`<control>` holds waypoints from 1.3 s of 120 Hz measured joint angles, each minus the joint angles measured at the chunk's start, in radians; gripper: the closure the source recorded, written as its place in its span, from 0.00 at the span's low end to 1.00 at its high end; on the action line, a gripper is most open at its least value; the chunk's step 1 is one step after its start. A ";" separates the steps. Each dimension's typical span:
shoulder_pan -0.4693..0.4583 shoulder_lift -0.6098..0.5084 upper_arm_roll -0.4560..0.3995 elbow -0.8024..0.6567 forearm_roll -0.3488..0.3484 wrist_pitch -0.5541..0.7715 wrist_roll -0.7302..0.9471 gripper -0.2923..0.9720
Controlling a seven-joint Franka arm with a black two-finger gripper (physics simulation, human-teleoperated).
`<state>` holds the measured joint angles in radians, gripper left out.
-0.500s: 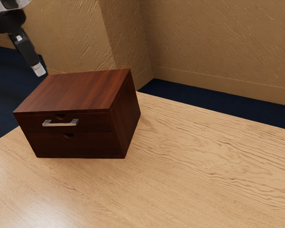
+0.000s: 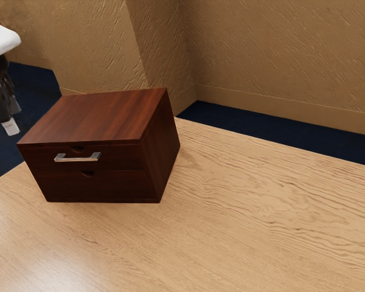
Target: Pull the drawer handle with one arm to open the drawer
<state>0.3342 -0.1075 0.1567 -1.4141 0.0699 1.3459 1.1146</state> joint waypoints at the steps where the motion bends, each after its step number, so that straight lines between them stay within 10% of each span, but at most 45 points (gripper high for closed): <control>1: 0.022 0.000 -0.016 -0.004 0.000 0.007 0.017 0.23; 11: 0.171 0.012 -0.172 -0.020 0.001 0.066 0.177 0.23; 28: 0.147 0.079 -0.222 -0.021 -0.009 0.136 0.386 0.23; 54: 0.177 -0.033 -0.190 -0.299 -0.167 0.436 0.635 0.24; 74: 0.058 -0.264 0.001 -0.637 -0.280 0.681 0.799 0.26; 156: -0.031 -0.306 0.012 -0.644 -0.251 0.823 1.148 0.25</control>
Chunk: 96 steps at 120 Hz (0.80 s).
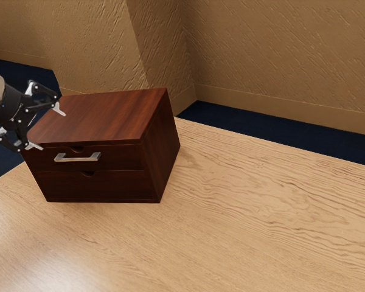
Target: Pull the drawer handle with one arm to open the drawer
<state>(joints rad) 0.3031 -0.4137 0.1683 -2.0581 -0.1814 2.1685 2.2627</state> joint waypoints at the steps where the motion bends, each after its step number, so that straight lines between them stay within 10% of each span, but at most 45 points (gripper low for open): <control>1: 0.000 -0.002 0.000 -0.003 0.000 0.000 0.002 0.25; 36: -0.018 0.006 0.001 -0.078 0.120 0.003 -0.088 0.27; 96: -0.009 -0.007 0.014 -0.146 -0.045 0.003 -0.554 0.41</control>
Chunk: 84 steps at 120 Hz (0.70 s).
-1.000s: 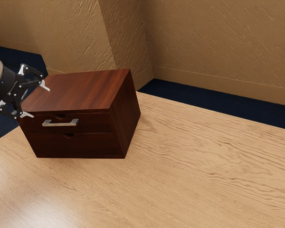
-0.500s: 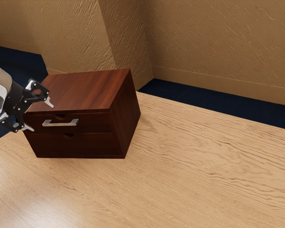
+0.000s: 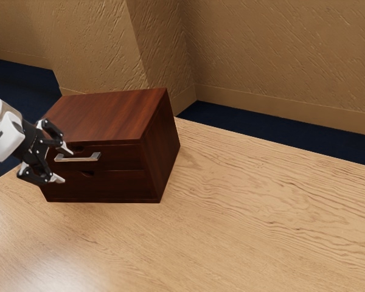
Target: Pull the drawer handle with one arm to open the drawer
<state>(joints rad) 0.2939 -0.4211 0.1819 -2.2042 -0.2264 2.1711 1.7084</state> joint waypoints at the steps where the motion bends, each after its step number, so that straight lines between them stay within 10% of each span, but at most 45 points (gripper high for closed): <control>1: 0.002 0.001 0.000 0.001 0.000 0.000 -0.004 0.42; 84: -0.002 0.160 0.000 0.088 0.018 0.029 -0.195 0.70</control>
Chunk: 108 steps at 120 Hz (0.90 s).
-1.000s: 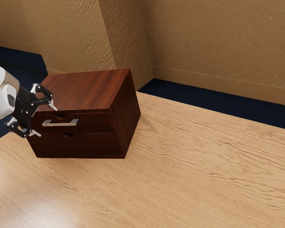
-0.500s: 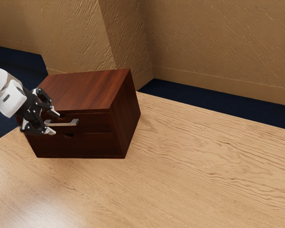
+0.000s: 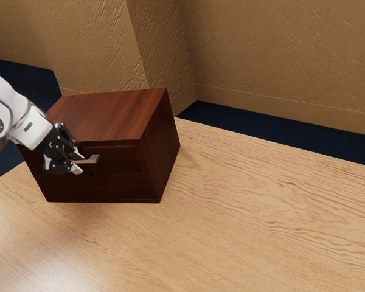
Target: Pull the drawer handle with one arm to open the drawer
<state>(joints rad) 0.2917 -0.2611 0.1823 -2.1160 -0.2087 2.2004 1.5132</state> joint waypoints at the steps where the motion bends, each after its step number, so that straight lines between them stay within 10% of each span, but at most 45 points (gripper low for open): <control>1: 0.000 -0.004 0.000 -0.004 0.003 0.000 -0.001 0.71; 108: -0.125 -0.549 0.145 -0.396 0.182 -0.107 -0.058 0.81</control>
<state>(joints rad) 0.1667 -0.8097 0.3277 -2.5119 -0.0268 2.0931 1.4547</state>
